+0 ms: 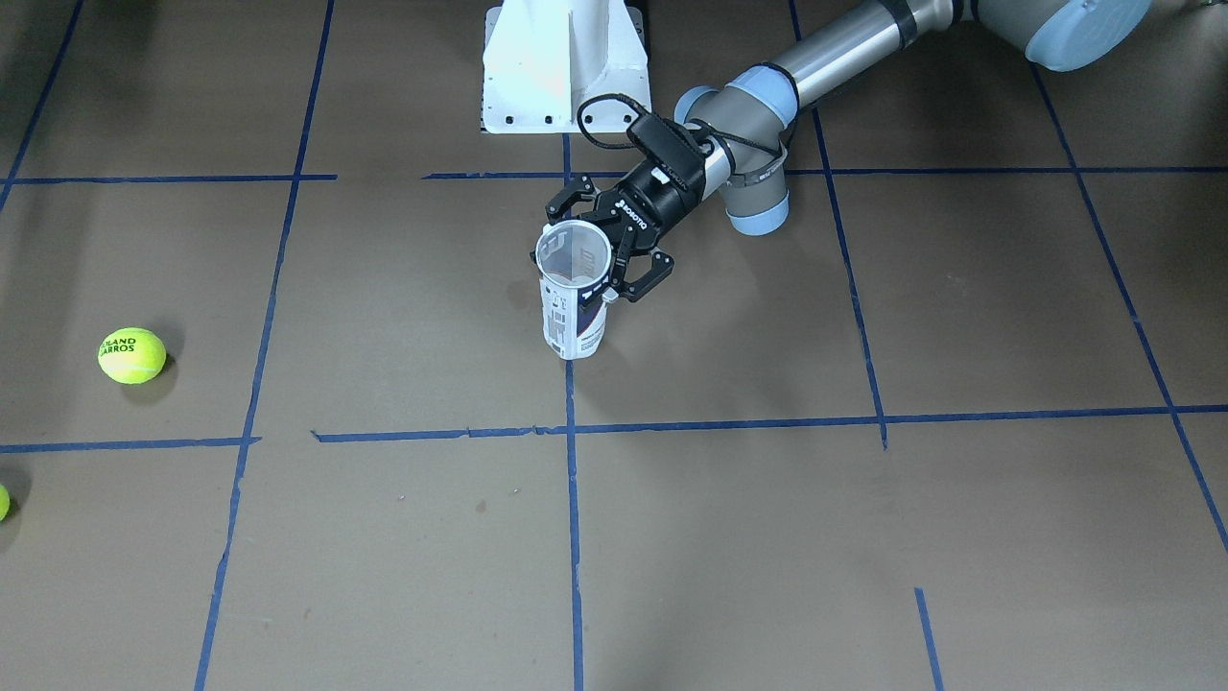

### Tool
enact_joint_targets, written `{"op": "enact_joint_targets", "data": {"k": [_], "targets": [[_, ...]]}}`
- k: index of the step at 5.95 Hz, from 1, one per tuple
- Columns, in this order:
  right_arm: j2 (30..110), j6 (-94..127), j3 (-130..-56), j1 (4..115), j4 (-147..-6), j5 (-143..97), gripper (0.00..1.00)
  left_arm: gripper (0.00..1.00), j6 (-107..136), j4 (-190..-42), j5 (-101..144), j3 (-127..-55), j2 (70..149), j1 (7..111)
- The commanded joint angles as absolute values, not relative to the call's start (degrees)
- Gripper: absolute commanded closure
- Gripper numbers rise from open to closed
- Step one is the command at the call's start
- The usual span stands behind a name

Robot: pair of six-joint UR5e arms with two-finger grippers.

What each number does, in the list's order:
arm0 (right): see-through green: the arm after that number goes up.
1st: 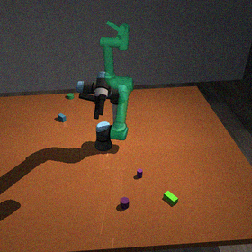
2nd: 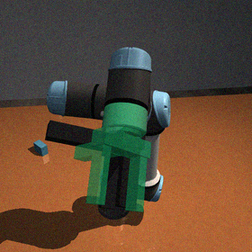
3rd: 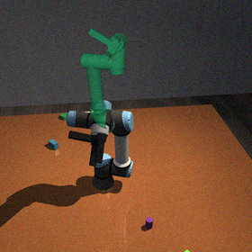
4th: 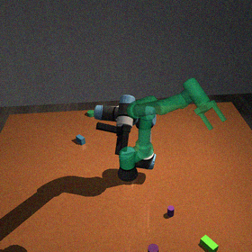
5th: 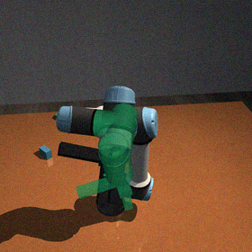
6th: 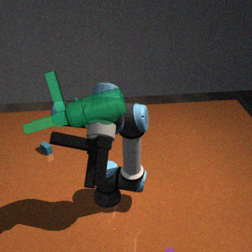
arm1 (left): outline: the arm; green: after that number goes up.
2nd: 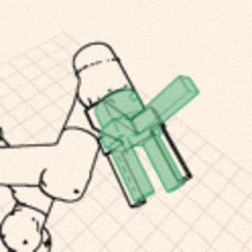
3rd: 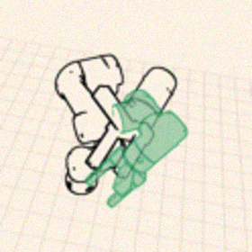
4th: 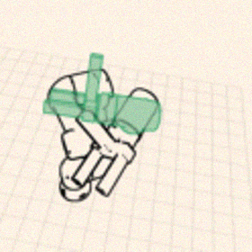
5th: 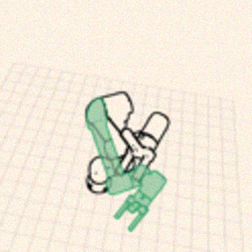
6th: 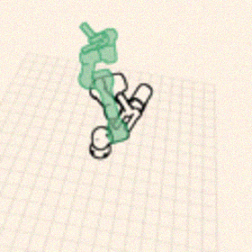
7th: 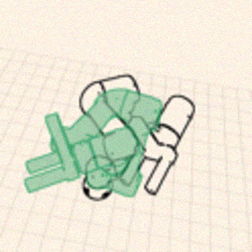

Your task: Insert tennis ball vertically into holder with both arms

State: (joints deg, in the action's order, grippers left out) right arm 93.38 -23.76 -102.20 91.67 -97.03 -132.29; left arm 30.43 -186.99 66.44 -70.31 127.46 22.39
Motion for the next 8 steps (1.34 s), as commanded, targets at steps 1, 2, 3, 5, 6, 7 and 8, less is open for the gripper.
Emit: {"op": "enact_joint_targets", "data": {"k": [1,2,3,5,6,7,8], "targets": [[93.3,-23.8,-102.5,91.6,-96.9,-132.5,0.0,0.19,30.9,-187.0,65.7,-69.1,127.6,22.2],[93.3,-23.7,-102.6,91.6,-96.9,-132.7,0.0,0.18,30.9,-187.0,65.7,-69.1,127.8,22.2],[93.3,-23.8,-102.6,91.6,-96.9,-134.7,0.0,0.17,30.9,-187.0,65.7,-69.2,127.8,22.2],[92.9,-23.9,-102.6,91.5,-96.9,-135.8,0.0,0.14,30.8,-187.0,65.7,-69.3,127.9,22.2],[92.8,-23.9,-102.6,90.6,-96.9,-136.7,0.0,0.14,30.8,-187.0,65.7,-69.3,127.8,22.2],[91.2,-23.6,-102.6,89.0,-93.0,-137.0,0.0,0.14,30.5,-186.9,65.8,-69.3,127.8,22.2],[91.1,-19.1,-102.7,86.9,-90.0,-137.0,0.0,0.14,30.4,-186.9,65.9,-69.4,127.7,22.2]]}}
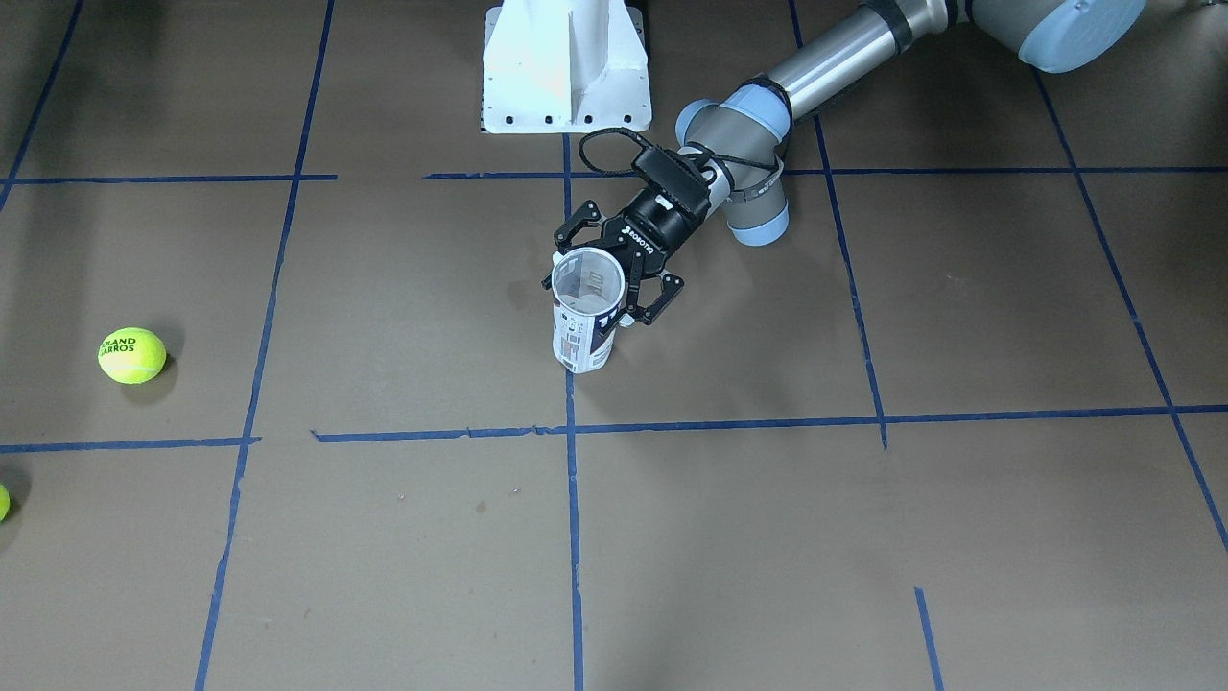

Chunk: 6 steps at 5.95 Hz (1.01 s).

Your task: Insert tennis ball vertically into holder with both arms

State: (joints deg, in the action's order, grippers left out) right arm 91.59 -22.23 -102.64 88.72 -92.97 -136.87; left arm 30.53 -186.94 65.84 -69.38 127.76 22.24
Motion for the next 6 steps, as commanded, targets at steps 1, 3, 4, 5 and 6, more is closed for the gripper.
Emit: {"op": "enact_joint_targets", "data": {"k": [1,3,4,5,6], "targets": [[91.3,-11.6,-104.2,84.0,-86.7,-136.7,0.0,0.14,30.4,-186.9,65.8,-69.4,127.8,22.2],[92.1,2.7,-104.2,77.5,-77.8,-136.6,0.0,0.13,30.4,-186.8,66.1,-69.4,127.8,22.2],[92.2,13.1,-104.2,72.6,-69.8,-133.9,0.0,0.13,30.4,-186.8,66.1,-69.4,127.8,22.2],[92.2,20.8,-104.0,67.1,-65.3,-129.9,0.0,0.13,30.4,-186.8,66.1,-69.4,127.8,22.2],[92.0,26.1,-104.0,62.2,-62.7,-125.6,0.0,0.13,30.4,-186.8,66.1,-69.4,127.8,22.2]]}}
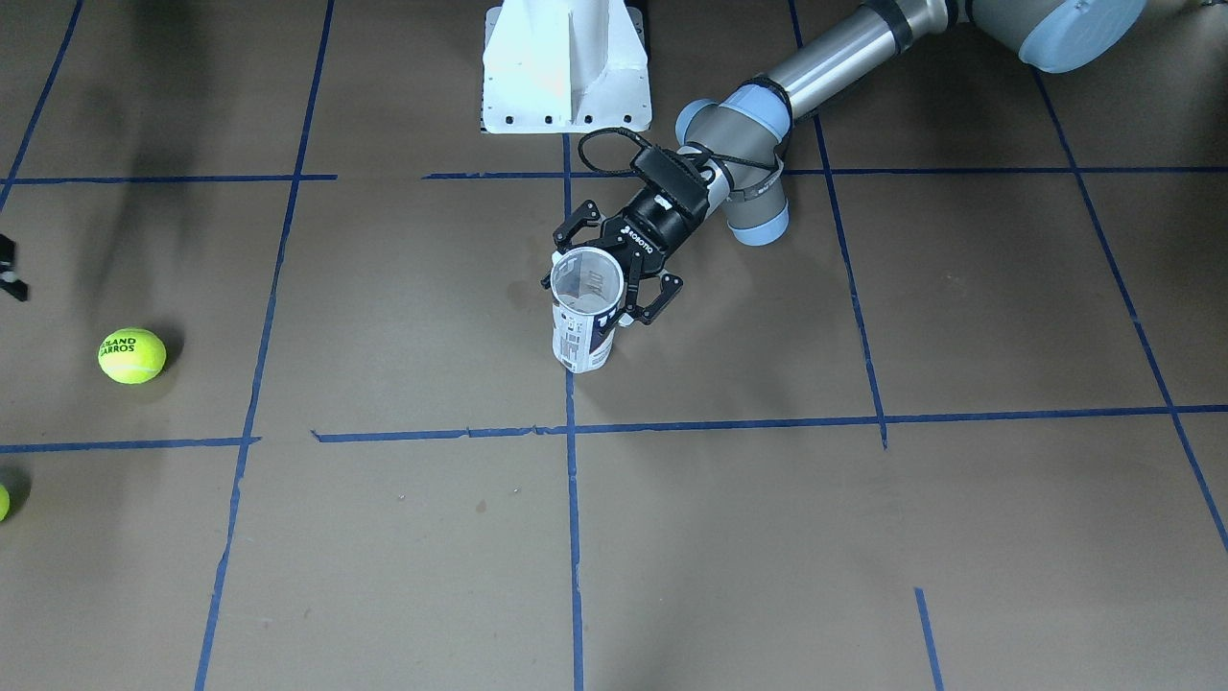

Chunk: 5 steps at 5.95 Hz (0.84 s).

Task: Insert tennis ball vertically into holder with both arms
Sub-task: 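Reach the right gripper down to the nearer yellow tennis ball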

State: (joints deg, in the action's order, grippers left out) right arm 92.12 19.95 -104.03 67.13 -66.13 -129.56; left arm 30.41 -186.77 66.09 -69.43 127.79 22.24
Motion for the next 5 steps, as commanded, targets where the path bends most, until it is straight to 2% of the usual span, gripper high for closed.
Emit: {"op": "enact_joint_targets", "data": {"k": [1,5], "targets": [[91.7,27.9,-103.6,58.6,-61.5,-120.7,0.0,0.13,30.4,-186.8,66.1,-69.4,127.8,22.2],[90.3,27.6,-98.1,55.2,-61.4,-117.0,0.0,0.13,30.4,-186.8,65.9,-69.4,127.7,22.2]]}}
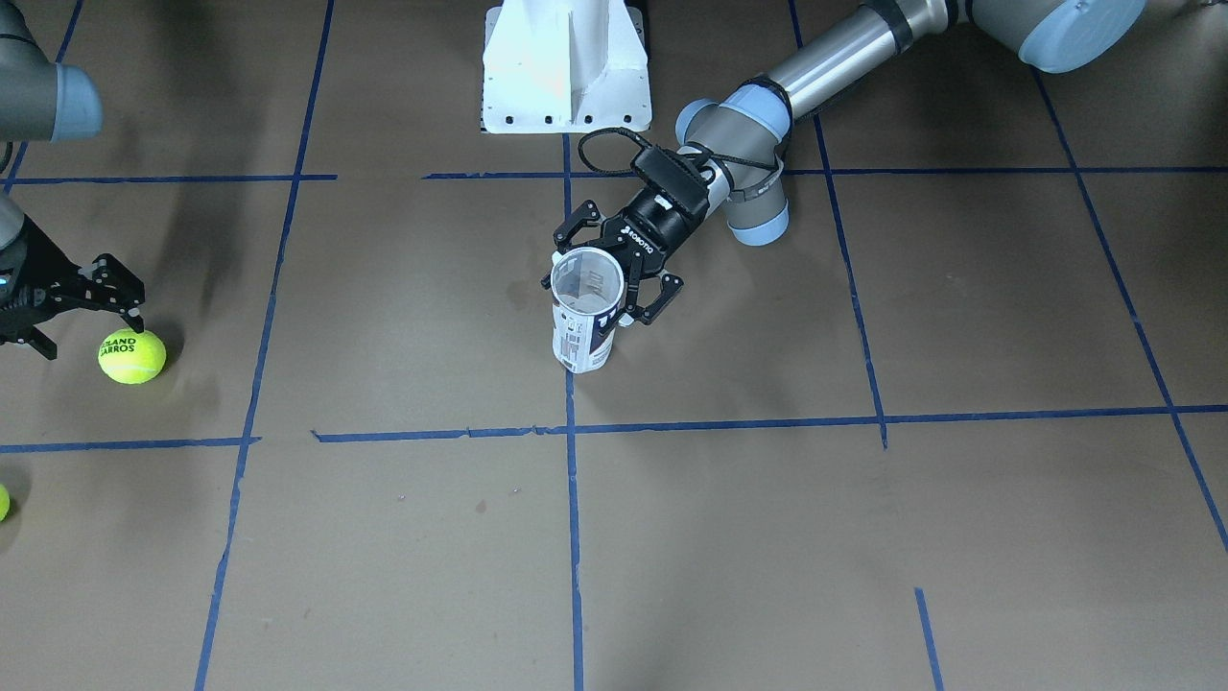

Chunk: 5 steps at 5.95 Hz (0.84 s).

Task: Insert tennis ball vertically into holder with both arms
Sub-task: 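Reach the right gripper down to the nearer yellow tennis ball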

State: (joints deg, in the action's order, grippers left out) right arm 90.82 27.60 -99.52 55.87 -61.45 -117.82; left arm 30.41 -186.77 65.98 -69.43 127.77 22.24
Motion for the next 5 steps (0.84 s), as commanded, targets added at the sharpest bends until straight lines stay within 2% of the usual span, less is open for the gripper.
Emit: {"op": "enact_joint_targets", "data": {"k": [1,5], "targets": [[89.7,27.7,-97.0,54.3,-61.4,-117.0,0.0,0.13,30.4,-186.8,65.9,-69.4,127.7,22.2],[87.4,28.0,-89.5,52.4,-54.9,-117.0,0.02,0.13,30.4,-186.8,65.9,-69.3,127.7,22.2]]}}
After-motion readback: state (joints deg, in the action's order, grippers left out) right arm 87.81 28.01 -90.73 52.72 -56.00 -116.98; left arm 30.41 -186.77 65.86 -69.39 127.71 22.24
